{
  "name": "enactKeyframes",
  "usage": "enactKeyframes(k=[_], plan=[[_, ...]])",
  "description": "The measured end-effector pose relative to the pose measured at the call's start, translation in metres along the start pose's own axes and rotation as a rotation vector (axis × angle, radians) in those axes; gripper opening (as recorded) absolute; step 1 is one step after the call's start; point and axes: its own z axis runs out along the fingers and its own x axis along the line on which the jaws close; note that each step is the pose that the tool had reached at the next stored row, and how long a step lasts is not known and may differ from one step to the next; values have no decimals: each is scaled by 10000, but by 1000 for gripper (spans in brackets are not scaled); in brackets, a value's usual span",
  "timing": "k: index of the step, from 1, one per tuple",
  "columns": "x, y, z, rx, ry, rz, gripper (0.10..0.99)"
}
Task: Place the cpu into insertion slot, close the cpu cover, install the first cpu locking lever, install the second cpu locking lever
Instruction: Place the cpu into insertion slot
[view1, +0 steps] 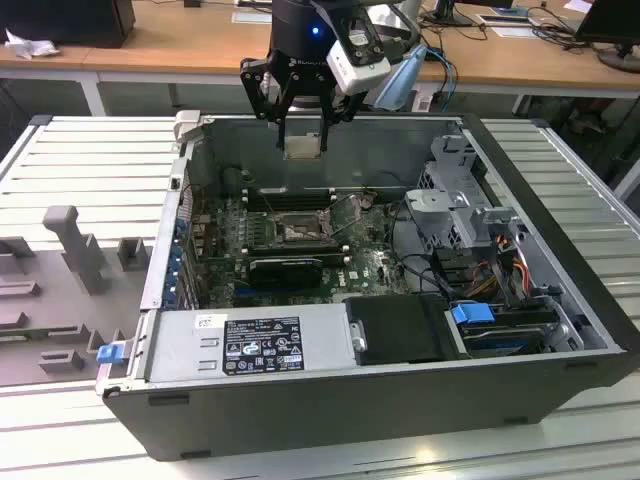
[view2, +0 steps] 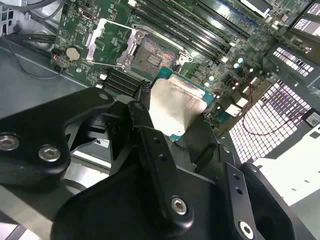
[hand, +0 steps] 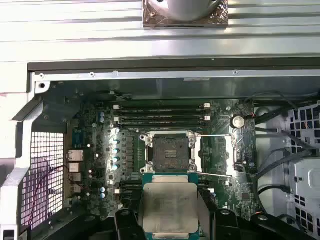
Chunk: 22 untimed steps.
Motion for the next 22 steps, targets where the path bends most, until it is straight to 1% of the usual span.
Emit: enactKeyframes(k=[1, 4, 6, 14, 22], plan=[[0, 0, 0, -1, -2, 24, 529], [1, 0, 0, -9, -39, 434, 529], [1, 0, 1, -11, -51, 570, 529], [1, -1, 5, -14, -68, 768, 529], [1, -1, 8, -23, -104, 1160, 529]])
